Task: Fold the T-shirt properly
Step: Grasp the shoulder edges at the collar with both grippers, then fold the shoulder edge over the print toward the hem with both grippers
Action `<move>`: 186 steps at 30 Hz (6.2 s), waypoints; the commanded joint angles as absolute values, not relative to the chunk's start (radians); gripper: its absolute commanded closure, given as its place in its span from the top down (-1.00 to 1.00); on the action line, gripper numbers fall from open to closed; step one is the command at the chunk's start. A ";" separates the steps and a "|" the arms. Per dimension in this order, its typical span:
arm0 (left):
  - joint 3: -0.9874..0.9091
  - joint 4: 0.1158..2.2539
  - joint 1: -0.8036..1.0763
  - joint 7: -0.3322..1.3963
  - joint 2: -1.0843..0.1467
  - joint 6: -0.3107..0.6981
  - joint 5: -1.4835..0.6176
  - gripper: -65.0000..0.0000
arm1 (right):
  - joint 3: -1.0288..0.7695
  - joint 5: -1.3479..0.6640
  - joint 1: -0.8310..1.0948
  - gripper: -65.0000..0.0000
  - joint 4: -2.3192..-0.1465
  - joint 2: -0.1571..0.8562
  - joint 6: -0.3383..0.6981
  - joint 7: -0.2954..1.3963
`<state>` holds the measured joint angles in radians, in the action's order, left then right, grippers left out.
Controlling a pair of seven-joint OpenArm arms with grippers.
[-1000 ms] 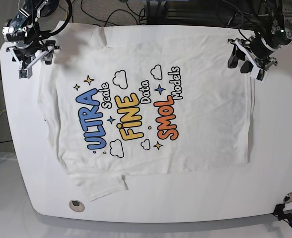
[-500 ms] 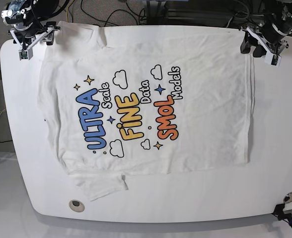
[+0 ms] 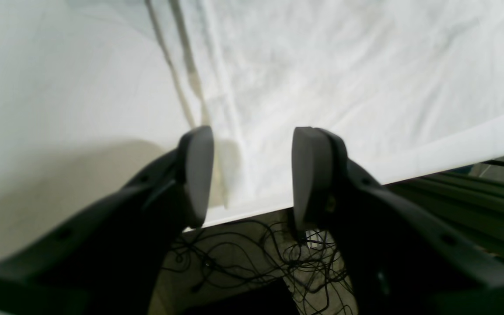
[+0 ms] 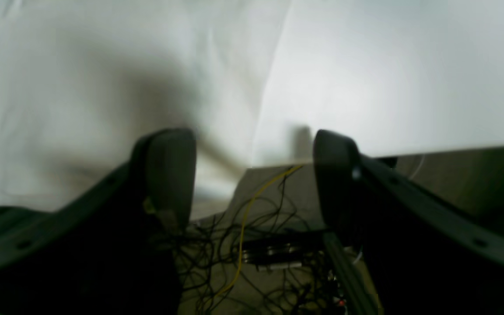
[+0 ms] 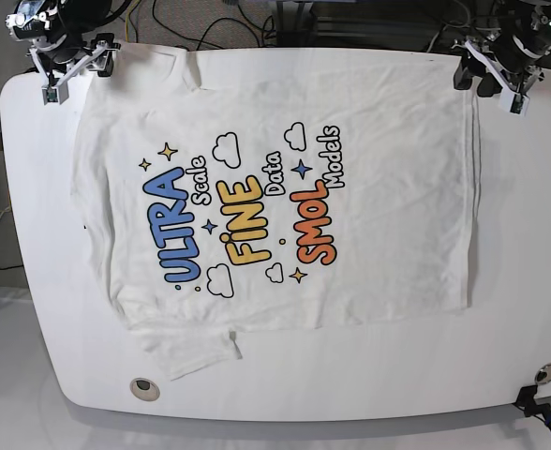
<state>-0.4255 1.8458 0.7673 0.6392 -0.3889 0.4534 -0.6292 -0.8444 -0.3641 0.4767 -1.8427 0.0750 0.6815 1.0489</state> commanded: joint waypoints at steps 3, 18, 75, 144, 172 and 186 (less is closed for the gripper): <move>-0.435 1.862 0.777 0.622 -0.403 0.458 -0.639 -0.18 | -0.849 -0.366 0.444 0.25 -1.750 0.091 0.698 1.032; -0.433 1.857 0.771 0.622 -0.403 0.458 -0.638 -0.18 | -0.745 -0.487 0.509 0.25 -1.713 0.087 0.698 1.033; -0.325 1.721 0.776 0.653 -0.400 0.460 -0.587 0.03 | -0.673 -0.495 0.527 -1.00 -1.707 0.093 0.698 1.033; -0.338 1.461 0.110 0.654 -0.352 0.453 -0.584 -1.00 | -0.694 -0.628 -0.176 -1.00 -1.392 0.257 0.698 1.173; -0.286 1.527 -0.041 0.691 -0.357 0.453 -0.383 -0.14 | -0.602 -0.628 -0.143 0.20 -1.521 0.354 0.698 1.125; -0.288 1.779 0.266 0.450 -0.352 0.455 -0.265 -0.15 | -0.605 -0.237 0.101 0.20 -1.738 0.283 0.698 0.865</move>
<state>-0.2810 1.7592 0.2596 0.5102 -0.3386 0.4572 -0.2584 -0.6014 -0.2718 0.0872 -1.7252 0.2592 0.6933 0.9413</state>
